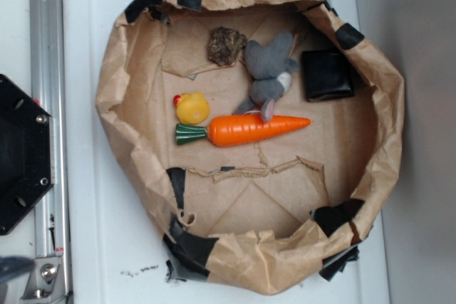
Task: Grab the carrot.
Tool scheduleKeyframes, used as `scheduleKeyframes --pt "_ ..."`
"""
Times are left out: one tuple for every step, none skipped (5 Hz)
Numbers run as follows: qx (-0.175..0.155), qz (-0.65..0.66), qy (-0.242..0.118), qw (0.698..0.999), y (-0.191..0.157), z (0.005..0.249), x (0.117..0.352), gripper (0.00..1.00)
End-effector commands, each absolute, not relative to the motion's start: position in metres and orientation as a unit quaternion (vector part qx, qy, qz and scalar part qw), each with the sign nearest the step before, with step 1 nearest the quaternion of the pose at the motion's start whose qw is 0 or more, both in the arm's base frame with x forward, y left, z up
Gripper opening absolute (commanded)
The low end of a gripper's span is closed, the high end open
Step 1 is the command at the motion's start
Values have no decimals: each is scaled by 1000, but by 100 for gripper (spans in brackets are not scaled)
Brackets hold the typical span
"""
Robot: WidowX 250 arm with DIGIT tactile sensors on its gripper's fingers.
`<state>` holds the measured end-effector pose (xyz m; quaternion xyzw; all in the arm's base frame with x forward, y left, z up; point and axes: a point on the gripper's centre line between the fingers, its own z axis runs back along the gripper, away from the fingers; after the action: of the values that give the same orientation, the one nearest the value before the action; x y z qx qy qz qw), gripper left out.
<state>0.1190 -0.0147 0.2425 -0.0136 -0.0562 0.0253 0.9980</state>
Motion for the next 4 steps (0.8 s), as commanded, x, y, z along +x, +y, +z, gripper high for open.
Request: scheduleKeyframes --pt "-14 25 -56 998 -15 242 119 100" --pt "15 32 -72 997 12 210 169 100" --pt "46 28 -113 992 25 181 221 100" --pt "50 13 -87 995 27 128 270 100"
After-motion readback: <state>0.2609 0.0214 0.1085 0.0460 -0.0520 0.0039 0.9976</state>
